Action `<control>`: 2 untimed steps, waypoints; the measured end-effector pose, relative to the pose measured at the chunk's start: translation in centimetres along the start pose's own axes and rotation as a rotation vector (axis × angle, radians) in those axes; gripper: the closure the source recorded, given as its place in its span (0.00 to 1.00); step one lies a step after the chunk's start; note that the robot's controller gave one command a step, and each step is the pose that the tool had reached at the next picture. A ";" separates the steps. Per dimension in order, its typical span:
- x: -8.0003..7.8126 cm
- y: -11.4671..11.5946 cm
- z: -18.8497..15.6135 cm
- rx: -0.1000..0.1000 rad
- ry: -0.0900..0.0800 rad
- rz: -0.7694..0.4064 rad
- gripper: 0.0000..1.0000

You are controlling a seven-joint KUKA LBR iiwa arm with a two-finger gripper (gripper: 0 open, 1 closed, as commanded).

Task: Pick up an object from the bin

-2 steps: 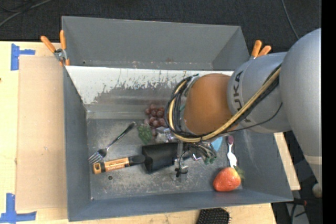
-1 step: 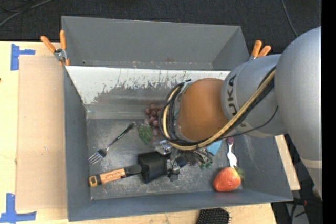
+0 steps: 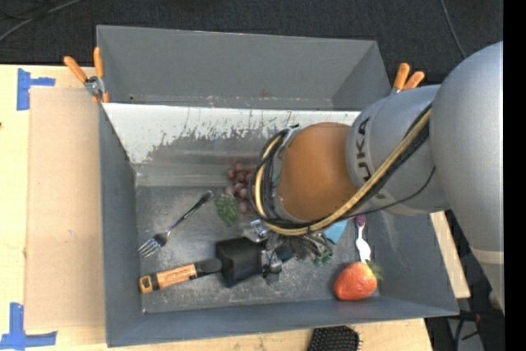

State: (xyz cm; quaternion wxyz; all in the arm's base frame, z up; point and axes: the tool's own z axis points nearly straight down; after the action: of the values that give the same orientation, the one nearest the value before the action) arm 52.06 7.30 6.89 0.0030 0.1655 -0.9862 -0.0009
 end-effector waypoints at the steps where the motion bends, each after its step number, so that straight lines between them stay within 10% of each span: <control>1: 0.2 0.1 -1.3 -0.001 0.004 -0.002 1.00; 2: 0.3 0.1 -5.5 -0.002 0.009 -0.002 1.00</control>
Offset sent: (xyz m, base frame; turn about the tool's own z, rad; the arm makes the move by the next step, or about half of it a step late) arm -0.0011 0.0001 0.1361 -0.0005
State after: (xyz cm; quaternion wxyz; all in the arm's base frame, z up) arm 51.78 7.35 12.41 0.0078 0.1667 -0.9860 -0.0013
